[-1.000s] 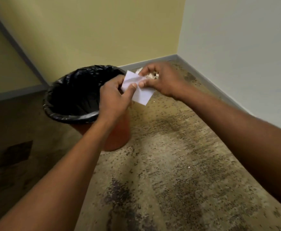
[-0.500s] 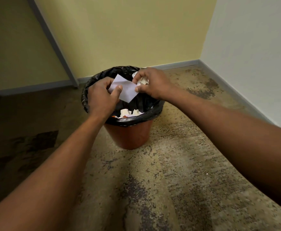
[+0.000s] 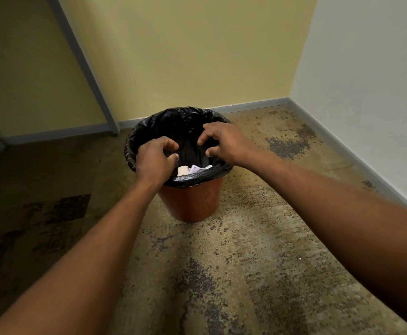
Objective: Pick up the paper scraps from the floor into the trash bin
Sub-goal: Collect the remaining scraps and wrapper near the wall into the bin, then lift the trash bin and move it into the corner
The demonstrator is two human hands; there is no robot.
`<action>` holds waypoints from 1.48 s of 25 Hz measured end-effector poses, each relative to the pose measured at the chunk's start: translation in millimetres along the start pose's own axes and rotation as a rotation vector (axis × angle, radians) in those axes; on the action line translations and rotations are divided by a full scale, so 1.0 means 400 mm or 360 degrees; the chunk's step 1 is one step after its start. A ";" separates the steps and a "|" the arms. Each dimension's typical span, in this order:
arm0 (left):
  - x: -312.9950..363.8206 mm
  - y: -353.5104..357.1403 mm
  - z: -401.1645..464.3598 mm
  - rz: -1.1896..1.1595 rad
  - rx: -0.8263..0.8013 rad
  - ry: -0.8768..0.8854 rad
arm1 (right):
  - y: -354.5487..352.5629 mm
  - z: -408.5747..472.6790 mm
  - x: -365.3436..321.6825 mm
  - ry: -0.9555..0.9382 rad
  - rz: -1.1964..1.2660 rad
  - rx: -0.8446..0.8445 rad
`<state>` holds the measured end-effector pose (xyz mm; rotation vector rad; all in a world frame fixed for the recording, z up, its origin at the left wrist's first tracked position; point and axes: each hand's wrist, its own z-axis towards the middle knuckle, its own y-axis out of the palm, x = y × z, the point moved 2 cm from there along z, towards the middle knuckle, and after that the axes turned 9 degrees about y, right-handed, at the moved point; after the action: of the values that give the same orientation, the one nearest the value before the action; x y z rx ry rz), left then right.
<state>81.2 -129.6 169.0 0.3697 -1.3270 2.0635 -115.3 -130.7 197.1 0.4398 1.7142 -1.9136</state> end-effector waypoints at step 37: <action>-0.053 -0.101 0.141 0.0896 -0.0754 -0.0685 | -0.048 0.109 0.096 0.0908 -0.0453 -0.0198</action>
<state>117.4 -176.4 211.0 0.2499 -2.3383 2.0612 -152.7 -179.1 197.3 0.7868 2.3527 -1.9802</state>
